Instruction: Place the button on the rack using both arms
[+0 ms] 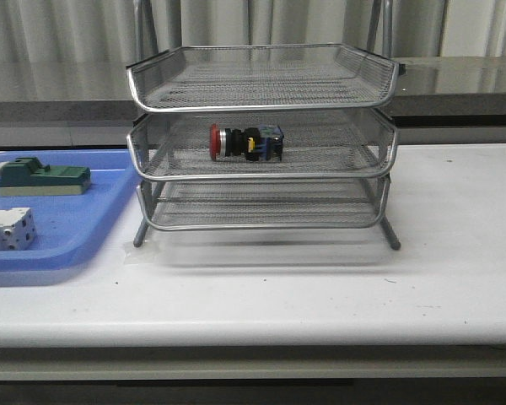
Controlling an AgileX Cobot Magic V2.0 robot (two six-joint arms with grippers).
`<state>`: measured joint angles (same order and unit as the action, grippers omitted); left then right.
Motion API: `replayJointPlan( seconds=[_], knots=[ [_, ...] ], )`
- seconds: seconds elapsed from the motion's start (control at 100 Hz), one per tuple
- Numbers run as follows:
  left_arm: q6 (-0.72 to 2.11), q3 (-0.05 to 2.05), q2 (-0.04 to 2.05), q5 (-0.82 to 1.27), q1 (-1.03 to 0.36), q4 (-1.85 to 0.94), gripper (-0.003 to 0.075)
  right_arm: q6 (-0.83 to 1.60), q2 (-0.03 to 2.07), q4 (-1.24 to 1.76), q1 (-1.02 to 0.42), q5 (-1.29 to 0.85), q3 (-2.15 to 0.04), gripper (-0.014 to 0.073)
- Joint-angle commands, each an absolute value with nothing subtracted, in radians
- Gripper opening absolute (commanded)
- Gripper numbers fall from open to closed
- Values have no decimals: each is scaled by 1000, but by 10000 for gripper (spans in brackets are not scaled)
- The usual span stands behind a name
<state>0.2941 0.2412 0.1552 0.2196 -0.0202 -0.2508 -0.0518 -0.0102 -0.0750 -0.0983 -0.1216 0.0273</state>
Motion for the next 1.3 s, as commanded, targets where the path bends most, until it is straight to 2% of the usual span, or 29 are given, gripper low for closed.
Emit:
replayJointPlan(
  seconds=[0.0,0.28,0.77,1.29],
  knots=[
    [284,264,166,132,-17,-241,-20,-54,-27,-73,-98,-39,28,-57],
    [-124,166,146,60,-17,92,-20,-54,-27,-73,-98,-39,28,-57],
    [-125,-35,-1,-52,-17,90,-20,-54,-27,-73,-98,-39,28,-57],
    [-125,-37,-36,-38,-26,84,-20,-54,-27,-73,-98,-39,28,-57]
  ],
)
